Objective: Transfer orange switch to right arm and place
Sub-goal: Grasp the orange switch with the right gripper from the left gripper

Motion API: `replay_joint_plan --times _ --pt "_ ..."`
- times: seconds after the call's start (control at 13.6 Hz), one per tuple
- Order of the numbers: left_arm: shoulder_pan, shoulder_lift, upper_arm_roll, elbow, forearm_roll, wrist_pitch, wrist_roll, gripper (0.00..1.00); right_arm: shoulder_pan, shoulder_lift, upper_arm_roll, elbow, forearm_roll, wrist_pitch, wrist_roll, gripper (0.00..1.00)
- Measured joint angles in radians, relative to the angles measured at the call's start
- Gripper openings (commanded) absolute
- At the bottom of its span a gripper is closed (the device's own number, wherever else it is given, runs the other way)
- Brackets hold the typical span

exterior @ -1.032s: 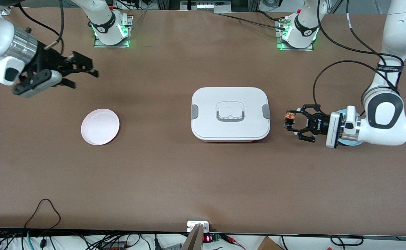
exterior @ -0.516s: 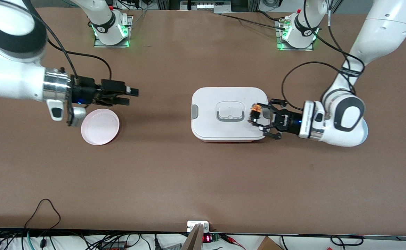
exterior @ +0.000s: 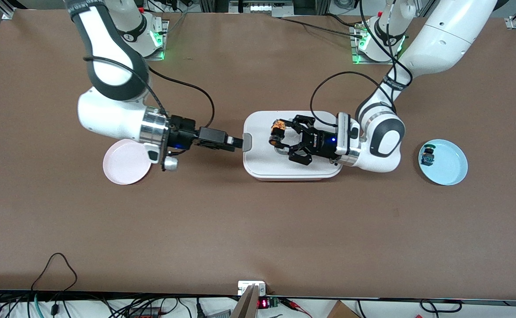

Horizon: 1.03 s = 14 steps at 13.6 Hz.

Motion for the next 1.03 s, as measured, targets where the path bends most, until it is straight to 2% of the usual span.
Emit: replay_joint_plan --times 0.29,0.59,1.03 --pt "-0.004 -0.001 -0.019 0.000 -0.053 0.033 0.017 0.10 0.004 0.037 -0.001 -0.007 0.072 0.000 -0.176 1.00" --pt "-0.003 -0.001 -0.020 0.000 -0.057 0.034 0.020 0.10 0.039 0.037 0.000 -0.065 0.213 0.016 -0.358 1.00" --pt "-0.003 -0.001 -0.020 0.000 -0.063 0.035 0.023 0.10 0.134 0.021 0.000 -0.075 0.267 0.144 -0.407 1.00"
